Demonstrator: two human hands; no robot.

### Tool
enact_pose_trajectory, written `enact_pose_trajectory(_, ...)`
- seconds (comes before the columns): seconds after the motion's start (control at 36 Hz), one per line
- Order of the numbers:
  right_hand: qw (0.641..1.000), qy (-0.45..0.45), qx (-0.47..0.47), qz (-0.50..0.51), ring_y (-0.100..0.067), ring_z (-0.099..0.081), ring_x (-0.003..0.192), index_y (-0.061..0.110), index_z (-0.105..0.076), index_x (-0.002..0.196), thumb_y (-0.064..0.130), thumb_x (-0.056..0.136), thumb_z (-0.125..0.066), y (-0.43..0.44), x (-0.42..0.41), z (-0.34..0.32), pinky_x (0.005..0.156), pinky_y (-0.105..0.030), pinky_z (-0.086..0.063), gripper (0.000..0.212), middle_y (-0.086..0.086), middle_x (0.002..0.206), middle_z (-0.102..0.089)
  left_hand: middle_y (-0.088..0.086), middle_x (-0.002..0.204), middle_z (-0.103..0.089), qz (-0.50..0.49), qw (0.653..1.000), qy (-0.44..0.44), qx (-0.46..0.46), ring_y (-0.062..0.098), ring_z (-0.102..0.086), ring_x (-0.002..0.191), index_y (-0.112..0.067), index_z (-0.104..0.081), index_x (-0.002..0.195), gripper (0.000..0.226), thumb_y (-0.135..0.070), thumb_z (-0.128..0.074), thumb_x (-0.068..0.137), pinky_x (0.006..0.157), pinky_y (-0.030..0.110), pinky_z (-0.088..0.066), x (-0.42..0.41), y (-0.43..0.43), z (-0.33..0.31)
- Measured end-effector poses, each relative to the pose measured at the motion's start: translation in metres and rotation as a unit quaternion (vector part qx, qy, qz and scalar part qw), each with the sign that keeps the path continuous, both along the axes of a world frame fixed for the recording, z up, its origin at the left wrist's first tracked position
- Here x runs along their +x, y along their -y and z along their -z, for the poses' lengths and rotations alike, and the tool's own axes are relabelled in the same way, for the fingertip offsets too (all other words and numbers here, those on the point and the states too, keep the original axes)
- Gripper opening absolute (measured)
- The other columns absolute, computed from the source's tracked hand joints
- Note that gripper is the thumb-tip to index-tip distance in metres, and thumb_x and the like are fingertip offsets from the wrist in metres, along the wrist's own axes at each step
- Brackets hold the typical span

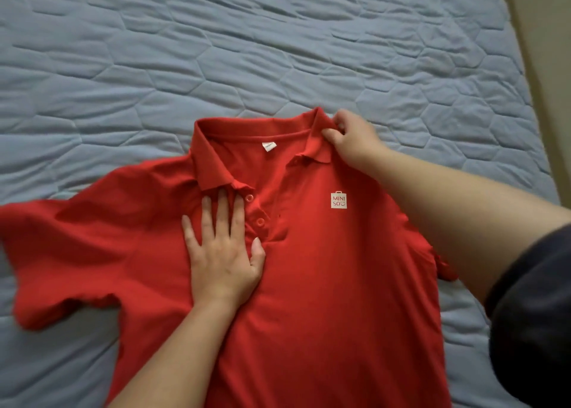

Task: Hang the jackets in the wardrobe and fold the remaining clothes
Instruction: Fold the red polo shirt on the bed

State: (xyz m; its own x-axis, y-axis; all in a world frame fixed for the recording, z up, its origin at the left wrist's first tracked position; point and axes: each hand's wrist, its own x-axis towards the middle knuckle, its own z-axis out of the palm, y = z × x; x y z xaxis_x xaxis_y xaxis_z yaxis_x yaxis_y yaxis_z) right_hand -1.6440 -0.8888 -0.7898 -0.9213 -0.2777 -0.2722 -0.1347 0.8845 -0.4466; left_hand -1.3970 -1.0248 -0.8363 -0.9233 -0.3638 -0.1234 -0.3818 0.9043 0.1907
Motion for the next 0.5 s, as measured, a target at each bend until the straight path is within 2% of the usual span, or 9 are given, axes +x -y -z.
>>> enact_pose_trajectory(0.06,0.998,0.015,0.054,0.031,-0.031,-0.054,0.113,0.017,-0.056,0.101,0.042,0.093,-0.055,-0.005,0.004,0.014,0.086,-0.036,-0.042,0.026,-0.013,0.117,-0.062,0.013,0.154,-0.029,0.002,1.0,-0.008,0.002,0.034,-0.024,0.142,-0.013,-0.033,0.147,0.076,-0.044,-0.034,0.078,0.113,0.059,-0.011,0.0,0.001,0.002)
enact_pose_trajectory(0.14,0.988,-0.016,0.143,0.048,-0.033,-0.057,0.107,0.021,-0.05,0.086,0.065,0.088,-0.045,-0.016,0.007,0.021,0.073,-0.036,-0.038,0.044,-0.014,0.113,-0.063,0.012,0.153,-0.031,0.003,1.0,-0.017,0.006,0.034,-0.024,0.142,-0.014,-0.034,0.147,0.076,-0.045,-0.037,0.077,0.113,0.057,-0.011,0.0,0.002,0.003)
enact_pose_trajectory(0.22,0.979,-0.019,0.199,0.041,-0.033,-0.058,0.107,0.022,-0.049,0.084,0.081,0.081,-0.031,-0.029,0.012,0.018,0.07,-0.036,-0.036,0.061,-0.014,0.112,-0.063,0.011,0.152,-0.033,0.006,1.0,-0.018,0.009,0.033,-0.025,0.142,-0.015,-0.035,0.146,0.077,-0.047,-0.038,0.076,0.113,0.057,-0.011,-0.001,0.004,0.005)
enact_pose_trajectory(0.33,0.976,0.031,0.215,0.021,-0.034,-0.058,0.106,0.02,-0.048,0.087,0.083,0.079,-0.02,-0.061,0.019,0.007,0.079,-0.04,-0.043,0.07,-0.018,0.115,-0.062,0.009,0.154,-0.029,0.01,1.0,0.007,0.016,0.031,-0.022,0.143,-0.016,-0.031,0.148,0.078,-0.05,-0.034,0.077,0.115,0.056,-0.009,-0.001,0.004,0.0)
enact_pose_trajectory(0.39,0.975,0.054,0.213,0.027,-0.036,-0.057,0.108,0.019,-0.048,0.09,0.081,0.081,-0.02,-0.077,0.025,0.004,0.08,-0.039,-0.041,0.069,-0.021,0.118,-0.061,0.009,0.153,-0.031,0.008,0.999,0.003,0.032,0.028,-0.024,0.143,-0.016,-0.031,0.148,0.078,-0.051,-0.031,0.078,0.115,0.051,-0.01,-0.002,0.005,-0.007)
enact_pose_trajectory(0.44,0.977,0.071,0.199,0.037,-0.038,-0.056,0.11,0.017,-0.048,0.096,0.079,0.084,-0.021,-0.09,0.033,0.007,0.077,-0.038,-0.037,0.069,-0.024,0.12,-0.059,0.011,0.141,-0.047,0.007,0.996,-0.054,0.07,0.028,-0.041,0.132,-0.012,-0.039,0.142,0.074,-0.049,-0.033,0.078,0.11,0.046,-0.023,-0.003,0.015,-0.016)
enact_pose_trajectory(0.5,0.981,0.081,0.169,0.047,-0.038,-0.054,0.111,0.015,-0.048,0.098,0.075,0.087,-0.022,-0.099,0.037,0.01,0.077,-0.037,-0.035,0.066,-0.025,0.121,-0.057,0.012,0.125,-0.057,0.0,0.988,-0.132,0.081,0.029,-0.053,0.115,-0.01,-0.049,0.132,0.064,-0.042,-0.037,0.078,0.096,0.043,-0.034,-0.007,0.039,-0.025)
